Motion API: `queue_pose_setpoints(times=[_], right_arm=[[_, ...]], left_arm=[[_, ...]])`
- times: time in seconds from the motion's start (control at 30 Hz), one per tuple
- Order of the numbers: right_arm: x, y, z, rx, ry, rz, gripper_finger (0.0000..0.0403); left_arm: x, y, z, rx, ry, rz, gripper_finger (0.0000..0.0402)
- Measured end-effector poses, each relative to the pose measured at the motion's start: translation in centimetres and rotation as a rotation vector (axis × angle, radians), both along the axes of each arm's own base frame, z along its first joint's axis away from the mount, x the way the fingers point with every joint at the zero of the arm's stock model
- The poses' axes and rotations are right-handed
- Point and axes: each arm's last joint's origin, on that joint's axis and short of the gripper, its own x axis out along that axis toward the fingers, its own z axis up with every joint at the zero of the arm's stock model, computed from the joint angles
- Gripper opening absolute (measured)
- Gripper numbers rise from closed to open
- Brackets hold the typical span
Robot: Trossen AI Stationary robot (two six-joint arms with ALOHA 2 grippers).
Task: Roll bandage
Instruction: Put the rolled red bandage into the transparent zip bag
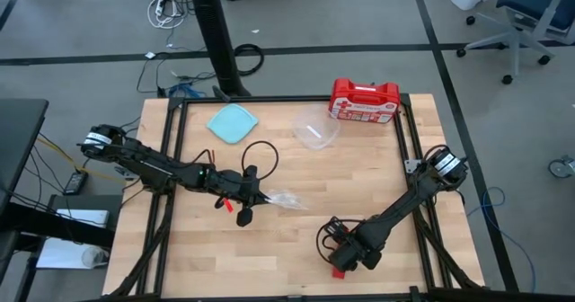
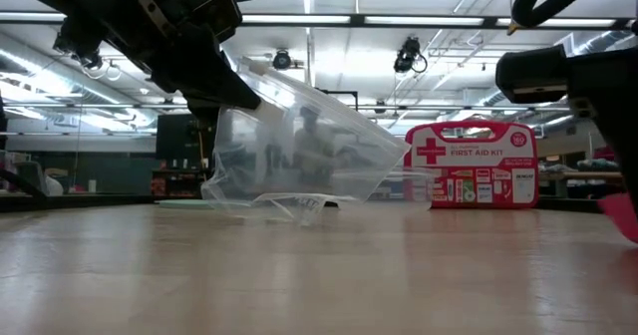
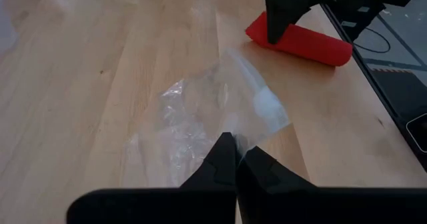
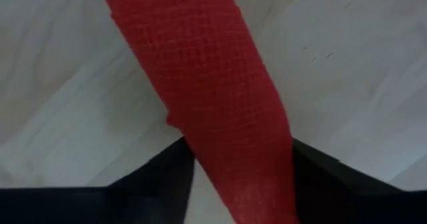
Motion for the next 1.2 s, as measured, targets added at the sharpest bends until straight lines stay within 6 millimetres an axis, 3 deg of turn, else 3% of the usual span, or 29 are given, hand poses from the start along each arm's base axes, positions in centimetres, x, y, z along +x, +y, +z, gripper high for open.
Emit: queue_pose_setpoints(times=[0.23,0.47,0.93,1.2], right_arm=[[-0.2,-0.5,0.0,0.013,0.062,-0.086,0.0108],[-0.6,-3.5,2.1,-0.038,0.134,-0.308,0.0046],[0.2,-5.2,3.7,0.015,0.077,-0.384,0.0038],[0.5,-7.9,5.8,0.009,0.002,-0.566,0.0025]], left_arm=[[0.0,0.0,0.0,-0.020,0.002,0.011,0.0000],[0.3,0.0,0.5,-0.126,-0.037,0.069,0.0000],[0.3,-0.2,0.7,-0.164,-0.048,0.024,0.0000],[0.4,0.1,0.7,-0.232,-0.053,0.156,0.0000]])
